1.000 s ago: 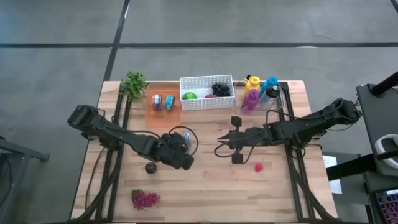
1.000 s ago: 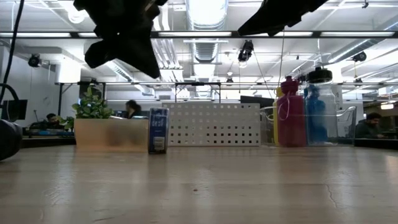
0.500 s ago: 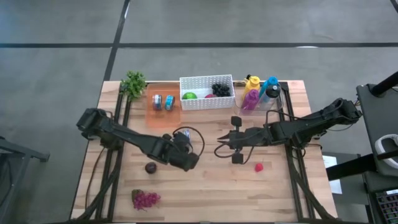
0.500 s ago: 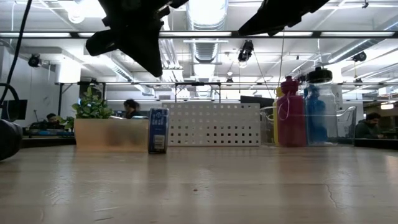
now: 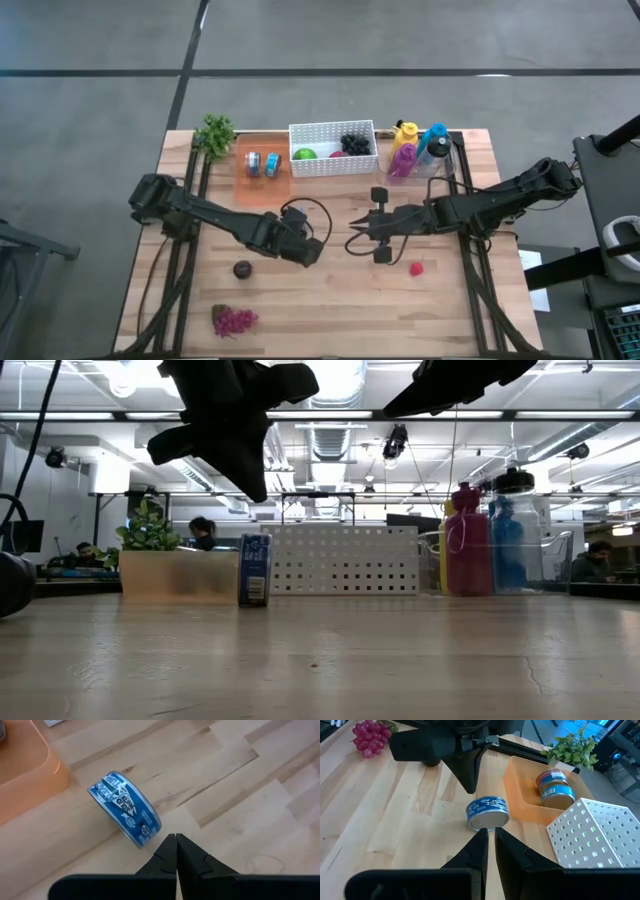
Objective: Pick & Place Food Item
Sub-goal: Put the blue tuna can into the orange bin
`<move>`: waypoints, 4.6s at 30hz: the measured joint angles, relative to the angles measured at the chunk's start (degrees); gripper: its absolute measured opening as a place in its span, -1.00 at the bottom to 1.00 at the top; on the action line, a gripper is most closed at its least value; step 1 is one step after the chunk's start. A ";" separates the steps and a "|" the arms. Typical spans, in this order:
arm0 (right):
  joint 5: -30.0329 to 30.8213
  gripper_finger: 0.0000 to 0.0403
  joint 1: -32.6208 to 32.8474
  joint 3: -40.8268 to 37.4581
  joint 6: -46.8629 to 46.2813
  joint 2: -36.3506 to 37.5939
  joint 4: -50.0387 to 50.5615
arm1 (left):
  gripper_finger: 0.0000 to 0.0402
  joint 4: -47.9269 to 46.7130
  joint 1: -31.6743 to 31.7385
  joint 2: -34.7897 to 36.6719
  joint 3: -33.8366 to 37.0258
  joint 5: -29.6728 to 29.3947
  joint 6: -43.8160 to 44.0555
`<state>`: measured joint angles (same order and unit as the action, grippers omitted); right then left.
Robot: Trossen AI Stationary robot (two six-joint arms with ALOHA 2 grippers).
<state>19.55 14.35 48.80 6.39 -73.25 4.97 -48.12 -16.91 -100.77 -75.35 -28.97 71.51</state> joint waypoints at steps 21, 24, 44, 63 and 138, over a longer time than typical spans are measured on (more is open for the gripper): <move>-0.02 -0.86 0.00 0.00 0.04 0.00 -0.04 | -0.99 -0.30 0.59 -0.26 2.19 -0.86 3.91; -0.02 -0.86 0.00 0.00 0.04 0.00 -0.04 | -0.99 -0.24 0.89 -0.38 3.03 -0.93 5.90; -0.04 -0.86 -0.02 0.00 0.04 0.00 0.31 | 0.24 0.47 1.68 -3.31 2.69 -0.65 10.84; -0.04 -0.86 -0.02 0.00 0.04 0.00 0.35 | 0.63 -4.55 5.67 -9.64 1.01 -2.58 14.24; -0.04 -0.86 -0.02 0.02 0.04 0.00 0.31 | -0.35 -0.90 5.49 0.34 7.45 -5.69 -2.53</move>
<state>19.51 14.33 48.82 6.44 -73.25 5.28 -49.01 -11.42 -100.43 -67.90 -34.66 68.98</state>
